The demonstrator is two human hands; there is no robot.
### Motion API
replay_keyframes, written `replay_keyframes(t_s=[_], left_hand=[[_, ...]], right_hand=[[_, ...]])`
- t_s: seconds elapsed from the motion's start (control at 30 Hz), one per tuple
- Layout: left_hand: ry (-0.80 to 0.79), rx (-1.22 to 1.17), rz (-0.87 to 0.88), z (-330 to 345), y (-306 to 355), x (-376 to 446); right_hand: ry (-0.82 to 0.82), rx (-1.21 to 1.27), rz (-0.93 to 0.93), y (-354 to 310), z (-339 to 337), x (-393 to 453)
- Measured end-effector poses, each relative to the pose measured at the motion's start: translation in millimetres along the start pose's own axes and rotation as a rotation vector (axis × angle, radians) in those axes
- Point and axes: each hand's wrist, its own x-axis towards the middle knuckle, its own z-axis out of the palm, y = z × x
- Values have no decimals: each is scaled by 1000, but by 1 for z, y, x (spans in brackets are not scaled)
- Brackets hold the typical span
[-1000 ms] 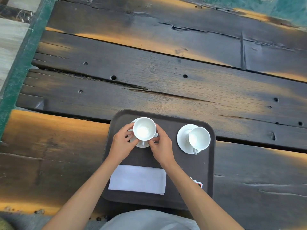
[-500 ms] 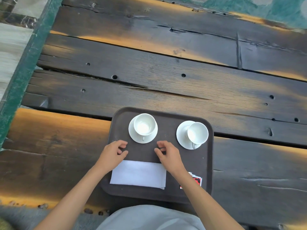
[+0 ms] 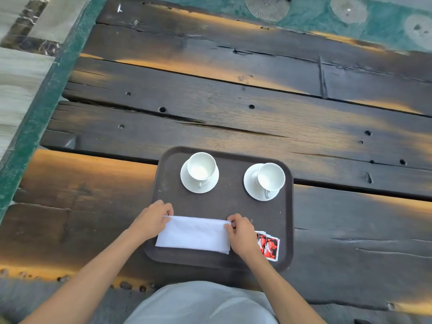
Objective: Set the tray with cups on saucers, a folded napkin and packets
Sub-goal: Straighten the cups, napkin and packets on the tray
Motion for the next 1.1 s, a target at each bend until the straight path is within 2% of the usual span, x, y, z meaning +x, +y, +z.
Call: replay_keyframes(t_s=[0.33,0.4,0.47,0.53,0.6,0.73,1.1], left_hand=[[155,-103,-60,3,3,-7],[253,-29,-53,10,8,-15],[334,81,26,21,15,-25],[314,157,129,34,26,-36],[232,206,191,52,35,-45],[124,198,98,75,35,-50],[118,193,110,80,28,-45]], right_hand=[[60,15,3,-2,4,-1],[101,-75,-47,-3,7,-6],[143,-201,-183,-6,13,-13],[112,-310,-340,-7,22,-18],[55,-387,-412,-4,33,-19],[13,-439,-400,13,48,-19],[-11,-472,-408,22,50,-18]])
